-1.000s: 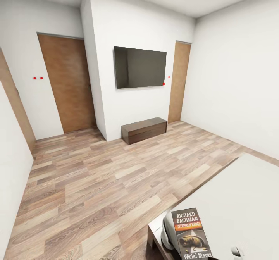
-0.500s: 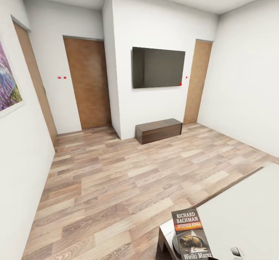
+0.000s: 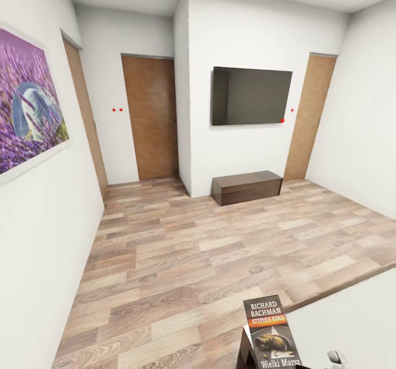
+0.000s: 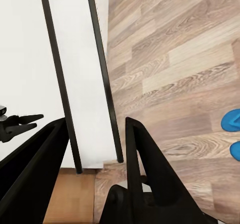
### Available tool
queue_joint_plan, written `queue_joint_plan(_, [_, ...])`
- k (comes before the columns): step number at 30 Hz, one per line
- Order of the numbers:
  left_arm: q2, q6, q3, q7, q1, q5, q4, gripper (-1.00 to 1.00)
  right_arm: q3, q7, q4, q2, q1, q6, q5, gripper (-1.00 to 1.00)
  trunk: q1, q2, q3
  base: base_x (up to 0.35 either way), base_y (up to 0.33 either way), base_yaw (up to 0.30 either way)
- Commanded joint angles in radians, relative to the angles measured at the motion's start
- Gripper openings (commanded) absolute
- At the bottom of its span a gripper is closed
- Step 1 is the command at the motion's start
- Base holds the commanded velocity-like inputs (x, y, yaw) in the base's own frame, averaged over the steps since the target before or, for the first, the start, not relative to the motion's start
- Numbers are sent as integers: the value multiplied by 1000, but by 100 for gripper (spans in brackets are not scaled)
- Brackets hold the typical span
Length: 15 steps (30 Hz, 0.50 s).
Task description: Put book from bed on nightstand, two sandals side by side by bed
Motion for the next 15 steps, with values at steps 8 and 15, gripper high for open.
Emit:
queue_joint_plan(8, [0, -3, -6, -3, -1, 9, 2, 100, -5, 3, 1, 0, -1, 2, -3, -100, 1, -2, -2, 0, 0, 272])
queue_joint_plan(15, [0, -3, -6, -3, -1, 9, 2, 100, -5, 3, 1, 0, -1, 2, -3, -100, 1, -2, -2, 0, 0, 272])
